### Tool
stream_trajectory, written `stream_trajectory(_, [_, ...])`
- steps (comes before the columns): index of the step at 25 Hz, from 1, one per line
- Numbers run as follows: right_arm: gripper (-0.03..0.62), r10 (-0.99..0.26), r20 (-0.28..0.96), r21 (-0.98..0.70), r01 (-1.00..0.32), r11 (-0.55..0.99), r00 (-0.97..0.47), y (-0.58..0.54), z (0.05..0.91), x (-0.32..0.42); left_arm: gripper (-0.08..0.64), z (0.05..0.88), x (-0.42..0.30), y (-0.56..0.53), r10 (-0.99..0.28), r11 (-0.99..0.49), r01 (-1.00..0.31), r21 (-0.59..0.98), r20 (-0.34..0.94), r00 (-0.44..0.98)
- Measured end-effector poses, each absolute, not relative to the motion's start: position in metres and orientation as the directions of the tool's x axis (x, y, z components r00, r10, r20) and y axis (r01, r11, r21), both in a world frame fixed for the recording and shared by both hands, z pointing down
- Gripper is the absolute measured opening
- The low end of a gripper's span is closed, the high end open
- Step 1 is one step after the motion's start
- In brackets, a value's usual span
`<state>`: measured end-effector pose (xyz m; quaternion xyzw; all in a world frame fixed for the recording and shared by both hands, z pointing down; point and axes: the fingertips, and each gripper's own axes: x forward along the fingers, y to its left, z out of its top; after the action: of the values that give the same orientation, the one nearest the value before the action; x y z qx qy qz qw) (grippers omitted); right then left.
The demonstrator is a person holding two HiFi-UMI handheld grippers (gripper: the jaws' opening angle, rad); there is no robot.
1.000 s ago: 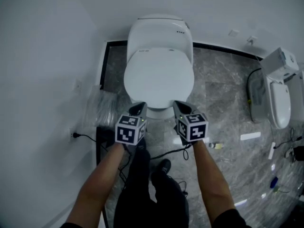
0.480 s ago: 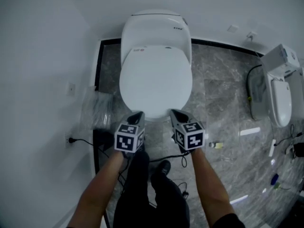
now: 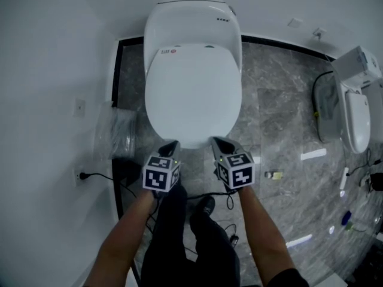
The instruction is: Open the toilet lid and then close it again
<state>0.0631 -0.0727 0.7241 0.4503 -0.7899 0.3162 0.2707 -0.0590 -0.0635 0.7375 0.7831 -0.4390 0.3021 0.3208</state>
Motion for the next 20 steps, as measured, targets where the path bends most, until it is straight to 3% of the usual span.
stream_trajectory(20, [0.012, -0.521, 0.758, -0.209, -0.903, 0.375, -0.392, -0.067, 0.779, 0.064, 0.008, 0.794, -0.058, -0.059, -0.447, -0.423, -0.874, 0.239, 0.784, 0.431])
